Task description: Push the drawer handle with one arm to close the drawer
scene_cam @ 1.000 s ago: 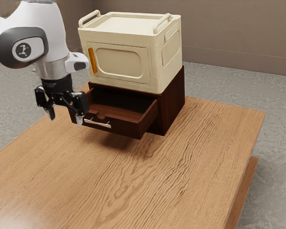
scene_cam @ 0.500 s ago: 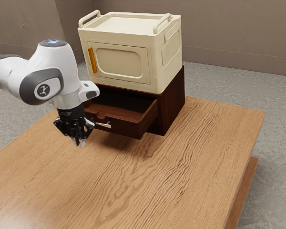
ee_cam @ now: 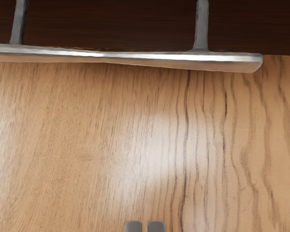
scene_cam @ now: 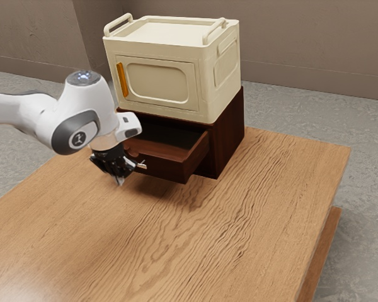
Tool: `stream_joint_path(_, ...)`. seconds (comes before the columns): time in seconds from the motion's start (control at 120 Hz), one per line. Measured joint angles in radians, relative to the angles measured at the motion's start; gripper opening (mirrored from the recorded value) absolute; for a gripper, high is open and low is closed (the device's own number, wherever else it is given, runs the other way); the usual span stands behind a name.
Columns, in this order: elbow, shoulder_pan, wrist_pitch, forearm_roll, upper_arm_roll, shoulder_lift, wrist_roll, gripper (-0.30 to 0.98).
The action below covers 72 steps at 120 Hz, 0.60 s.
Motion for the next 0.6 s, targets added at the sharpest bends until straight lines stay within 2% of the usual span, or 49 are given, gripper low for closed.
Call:
stream_joint_path(0.267, 0.060, 0.026, 0.077, -0.011, 0.002, 0.085, 0.081, -0.10)
stream_joint_path(0.6, 0.185, 0.069, 0.105, -0.022, -0.004, 0.196, 0.159, -0.10)
